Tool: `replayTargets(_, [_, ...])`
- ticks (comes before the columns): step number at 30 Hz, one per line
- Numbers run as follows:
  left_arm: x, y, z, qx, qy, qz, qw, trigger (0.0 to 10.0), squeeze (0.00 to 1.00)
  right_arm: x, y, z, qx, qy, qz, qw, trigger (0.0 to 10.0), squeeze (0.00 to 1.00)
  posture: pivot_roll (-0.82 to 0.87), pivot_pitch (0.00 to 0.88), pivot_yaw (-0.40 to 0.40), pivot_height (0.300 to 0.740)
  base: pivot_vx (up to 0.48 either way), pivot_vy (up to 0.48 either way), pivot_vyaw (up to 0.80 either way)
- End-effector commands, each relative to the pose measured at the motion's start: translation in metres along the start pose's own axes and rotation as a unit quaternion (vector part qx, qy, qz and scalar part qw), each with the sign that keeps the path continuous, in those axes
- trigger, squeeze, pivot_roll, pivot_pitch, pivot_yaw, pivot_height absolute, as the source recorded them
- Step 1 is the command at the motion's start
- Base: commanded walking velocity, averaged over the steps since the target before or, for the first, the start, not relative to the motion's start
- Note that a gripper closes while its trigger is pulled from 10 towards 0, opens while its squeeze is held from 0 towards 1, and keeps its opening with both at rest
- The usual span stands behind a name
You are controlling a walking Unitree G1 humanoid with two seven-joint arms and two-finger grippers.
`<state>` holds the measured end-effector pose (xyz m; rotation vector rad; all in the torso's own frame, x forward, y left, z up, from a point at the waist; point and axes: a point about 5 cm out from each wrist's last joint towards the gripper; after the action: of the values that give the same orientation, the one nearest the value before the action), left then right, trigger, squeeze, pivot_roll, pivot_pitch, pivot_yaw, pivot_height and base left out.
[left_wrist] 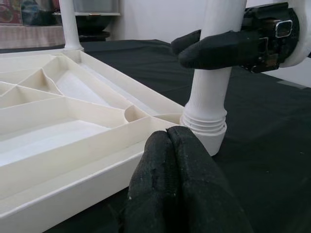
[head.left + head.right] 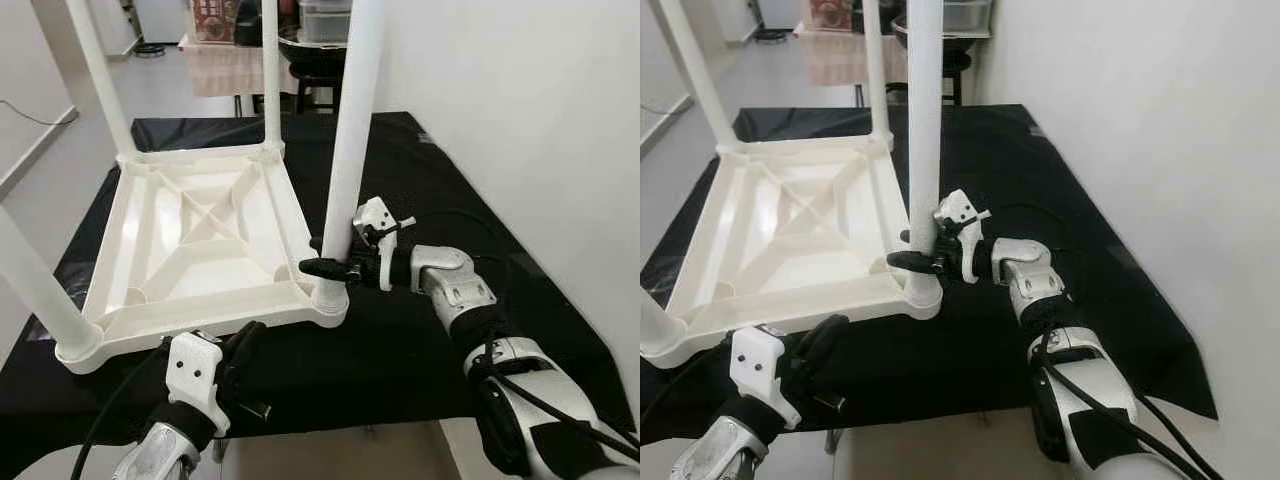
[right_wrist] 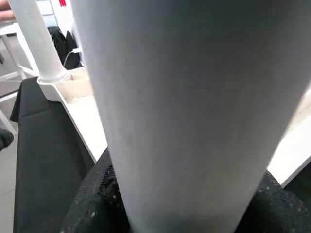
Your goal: Building children table
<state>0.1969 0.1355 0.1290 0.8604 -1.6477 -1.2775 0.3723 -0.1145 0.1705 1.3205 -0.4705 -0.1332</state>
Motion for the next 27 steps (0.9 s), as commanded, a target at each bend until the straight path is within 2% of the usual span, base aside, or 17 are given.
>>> replayTargets(1, [0.001,-0.002,0.001,-0.003,-0.001,0.006,1.000,10.0,0.00,-0.004,-0.014,0.003,-0.031,-0.012,-0.009,0.999,0.0,0.00,0.13,0.021,-0.081,0.740,0.000,0.000,0.00])
replayTargets(4, [0.001,-0.002,0.001,-0.003,-0.002,0.006,1.000,10.0,0.00,-0.003,-0.019,0.006,-0.040,-0.037,-0.016,0.998,0.0,0.00,0.13,0.025,-0.084,0.740,0.000,0.000,0.00])
replayTargets(6, [0.001,-0.001,0.002,-0.002,-0.001,0.005,1.000,10.0,0.00,-0.007,-0.031,0.005,-0.075,-0.139,-0.046,0.986,0.0,0.00,0.12,0.029,-0.086,0.740,0.000,0.000,0.00])
replayTargets(7, [0.000,-0.001,0.003,-0.002,-0.001,0.005,1.000,10.0,0.00,-0.007,-0.037,0.006,-0.099,-0.271,-0.072,0.955,0.0,0.00,0.12,0.034,-0.083,0.740,0.000,0.000,0.00])
replayTargets(8, [0.000,-0.001,0.003,-0.002,-0.001,0.005,1.000,10.0,0.00,-0.007,-0.041,0.010,-0.119,-0.360,-0.091,0.921,0.0,0.00,0.12,0.036,-0.082,0.740,0.000,0.000,0.00])
replayTargets(9, [0.000,0.000,0.003,-0.002,-0.001,0.005,1.000,10.0,0.00,-0.008,-0.043,0.013,-0.131,-0.411,-0.103,0.896,0.0,0.00,0.12,0.036,-0.082,0.740,0.000,0.000,0.00])
replayTargets(10, [-0.001,0.000,0.003,-0.002,-0.001,0.005,1.000,10.0,0.00,-0.020,-0.040,0.008,-0.118,-0.408,-0.101,0.900,0.0,0.00,0.12,0.040,-0.081,0.740,0.000,0.000,0.00])
replayTargets(11, [-0.001,0.000,0.003,-0.002,-0.001,0.004,1.000,10.0,0.00,-0.035,-0.037,0.000,-0.105,-0.388,-0.099,0.910,0.0,0.00,0.11,0.038,-0.077,0.740,0.000,0.000,0.00])
replayTargets(13, [-0.002,0.000,0.003,-0.002,-0.001,0.004,1.000,10.0,0.00,-0.052,-0.036,-0.009,-0.094,-0.372,-0.099,0.918,0.0,0.00,0.11,0.036,-0.075,0.740,0.000,0.000,0.00])
replayTargets(22, [-0.001,0.000,0.002,-0.001,-0.002,0.005,1.000,10.0,0.00,-0.054,-0.038,-0.018,-0.101,-0.358,-0.094,0.924,0.0,0.00,0.11,0.034,-0.083,0.740,0.000,0.000,0.00])
replayTargets(23, [-0.001,0.001,0.002,-0.001,-0.002,0.005,1.000,10.0,0.00,-0.054,-0.035,-0.019,-0.114,-0.362,-0.094,0.920,8.7,0.00,0.11,0.034,-0.082,0.740,0.000,0.000,0.00])
replayTargets(24, [-0.001,0.001,0.002,0.000,-0.001,0.005,1.000,10.0,0.00,-0.054,-0.031,-0.022,-0.113,-0.346,-0.102,0.926,10.0,0.00,0.12,0.035,-0.082,0.740,0.000,0.000,0.00])
replayTargets(25, [-0.001,0.001,0.002,0.000,-0.001,0.005,1.000,10.0,0.00,-0.054,-0.031,-0.022,-0.113,-0.346,-0.102,0.926,10.0,0.00,0.12,0.035,-0.082,0.740,0.000,0.000,0.00])
replayTargets(26, [-0.001,0.001,0.003,0.000,-0.002,0.005,1.000,10.0,0.00,-0.055,-0.020,-0.025,-0.101,-0.307,-0.112,0.940,10.0,1.00,0.12,0.036,-0.080,0.740,0.000,0.000,0.00])
replayTargets(27, [-0.001,0.001,0.003,0.000,-0.002,0.005,1.000,10.0,0.00,-0.055,-0.020,-0.025,-0.101,-0.307,-0.112,0.940,10.0,1.00,0.12,0.036,-0.080,0.740,0.000,0.000,0.00])
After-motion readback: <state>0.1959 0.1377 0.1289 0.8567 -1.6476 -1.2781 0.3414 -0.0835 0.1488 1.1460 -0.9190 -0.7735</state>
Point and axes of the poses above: a point about 5 cm out from each wrist's last joint towards the gripper, its own z axis pointing back from the gripper into the wrist, its own y axis along the axis of the wrist's last joint, x = y × z, and after that the axes turned 12 degrees about z, right-handed
